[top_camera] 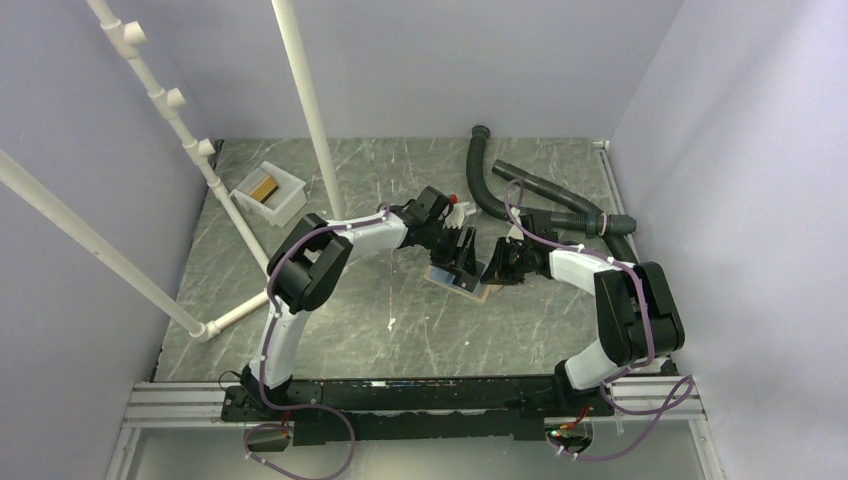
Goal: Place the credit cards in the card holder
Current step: Insert the credit card into the card holder.
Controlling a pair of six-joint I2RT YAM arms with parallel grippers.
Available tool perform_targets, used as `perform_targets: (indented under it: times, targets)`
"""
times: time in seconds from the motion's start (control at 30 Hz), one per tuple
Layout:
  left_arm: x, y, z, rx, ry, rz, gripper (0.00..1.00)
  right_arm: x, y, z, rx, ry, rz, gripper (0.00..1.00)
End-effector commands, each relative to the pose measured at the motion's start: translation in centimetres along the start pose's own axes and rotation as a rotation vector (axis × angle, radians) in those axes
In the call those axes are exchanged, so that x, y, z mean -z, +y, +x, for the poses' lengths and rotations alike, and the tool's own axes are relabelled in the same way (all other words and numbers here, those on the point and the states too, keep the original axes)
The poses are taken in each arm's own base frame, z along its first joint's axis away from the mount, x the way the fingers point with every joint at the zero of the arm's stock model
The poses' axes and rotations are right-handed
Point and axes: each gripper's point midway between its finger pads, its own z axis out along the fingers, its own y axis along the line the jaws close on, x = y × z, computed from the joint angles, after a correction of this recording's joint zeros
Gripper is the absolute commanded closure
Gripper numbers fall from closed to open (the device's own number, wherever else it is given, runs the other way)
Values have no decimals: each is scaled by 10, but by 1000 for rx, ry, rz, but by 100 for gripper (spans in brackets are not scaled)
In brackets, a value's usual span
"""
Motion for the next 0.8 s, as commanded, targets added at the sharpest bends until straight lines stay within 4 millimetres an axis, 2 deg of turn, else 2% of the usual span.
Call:
perform_targets:
  times: [0.0,0.1,0.2,0.27,0.3,0.43,0.5,0.6,0.77]
  targets:
    - [11,-25,-11,-55,-32,51,27,0,-1,4,12,3,8,89]
    - [1,-33,-9,-83,-14,66,27,2,1,3,13,-1,4,88]
    - [-12,-61,0,-142,26,129,26,3,7,1,5,-2,-22,88]
    - [-12,-72,2,-132,17,182,26,5,8,-1,0,-11,-19,87]
    - [-8,-69,-1,-114,-2,187,26,6,6,-2,-5,-14,-6,85]
    - [12,-38,-8,-40,-37,114,26,16,-2,-4,-25,-45,35,77]
    - [18,-32,-8,-38,-36,95,26,22,-4,-5,-34,-59,39,75]
    - [16,-31,-6,-38,-15,102,26,28,-5,-7,-50,-82,32,72]
    - [1,-36,-2,-25,-1,149,25,22,0,-5,-69,-58,-25,65]
